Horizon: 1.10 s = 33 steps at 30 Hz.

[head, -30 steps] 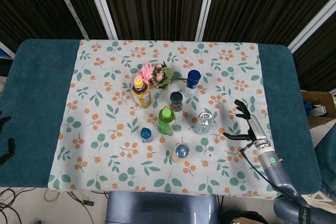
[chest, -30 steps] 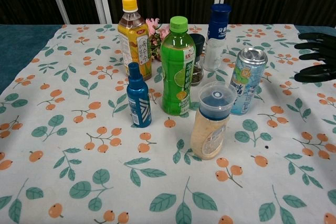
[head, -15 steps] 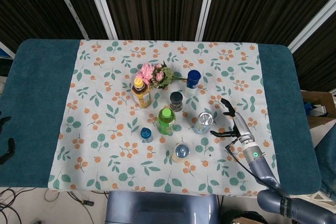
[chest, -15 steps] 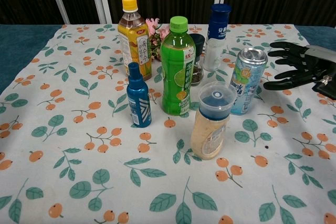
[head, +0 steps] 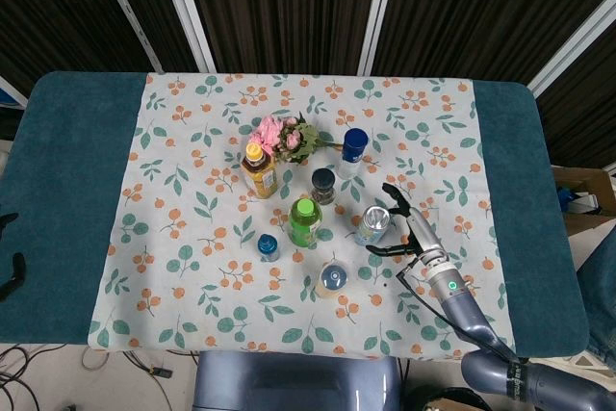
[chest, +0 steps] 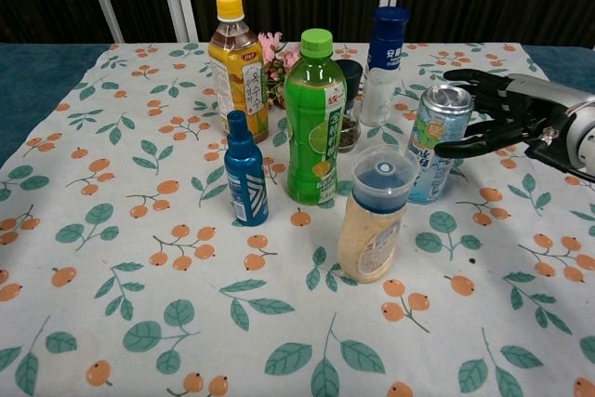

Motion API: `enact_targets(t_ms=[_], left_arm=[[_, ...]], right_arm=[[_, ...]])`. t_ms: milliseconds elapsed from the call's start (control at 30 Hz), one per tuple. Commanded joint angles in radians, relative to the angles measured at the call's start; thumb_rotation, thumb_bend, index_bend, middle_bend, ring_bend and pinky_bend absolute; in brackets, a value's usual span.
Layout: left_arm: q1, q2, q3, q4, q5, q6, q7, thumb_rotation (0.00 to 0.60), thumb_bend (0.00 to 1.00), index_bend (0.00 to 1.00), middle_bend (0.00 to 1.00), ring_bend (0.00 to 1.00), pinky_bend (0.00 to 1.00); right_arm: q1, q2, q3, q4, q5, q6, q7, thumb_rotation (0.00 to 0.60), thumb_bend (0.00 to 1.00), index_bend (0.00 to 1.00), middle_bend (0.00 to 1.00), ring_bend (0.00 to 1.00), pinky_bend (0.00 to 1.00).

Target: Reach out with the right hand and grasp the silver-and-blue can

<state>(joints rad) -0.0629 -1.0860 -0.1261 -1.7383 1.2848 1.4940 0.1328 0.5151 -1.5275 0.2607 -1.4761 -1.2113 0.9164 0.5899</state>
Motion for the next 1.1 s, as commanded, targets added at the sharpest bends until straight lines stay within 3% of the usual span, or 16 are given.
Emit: enact_targets(t_ms=[33, 367, 633, 933, 1100], left_arm=[[0.000, 0.000, 0.000, 0.000, 0.000, 0.001, 0.000, 0.600, 0.53, 0.17, 0.05, 0.04, 0.00], [0.002, 0.001, -0.002, -0.001, -0.002, 0.004, -0.002, 0.600, 0.53, 0.17, 0.05, 0.04, 0.00], [0.000, 0.002, -0.004, -0.004, -0.010, 0.000, -0.001, 0.600, 0.53, 0.17, 0.05, 0.04, 0.00], [0.001, 0.002, -0.004, -0.008, -0.014, -0.001, 0.001, 0.600, 0.53, 0.17, 0.05, 0.05, 0.00], [0.001, 0.002, -0.005, -0.009, -0.015, 0.001, 0.000, 0.600, 0.53, 0.17, 0.05, 0.05, 0.00]], right_arm=[[0.003, 0.001, 0.007, -0.010, 0.017, -0.003, -0.014, 0.600, 0.04, 0.01, 0.08, 0.05, 0.18], [0.035, -0.018, 0.038, -0.011, 0.100, -0.025, -0.098, 0.600, 0.04, 0.10, 0.19, 0.14, 0.18], [0.030, -0.030, 0.025, 0.009, 0.114, -0.037, -0.107, 0.600, 0.04, 0.14, 0.20, 0.14, 0.18], [0.025, -0.044, -0.003, 0.028, 0.080, -0.056, -0.095, 0.600, 0.05, 0.28, 0.28, 0.20, 0.19], [0.026, -0.062, -0.012, 0.055, 0.067, -0.057, -0.097, 0.600, 0.07, 0.33, 0.32, 0.24, 0.26]])
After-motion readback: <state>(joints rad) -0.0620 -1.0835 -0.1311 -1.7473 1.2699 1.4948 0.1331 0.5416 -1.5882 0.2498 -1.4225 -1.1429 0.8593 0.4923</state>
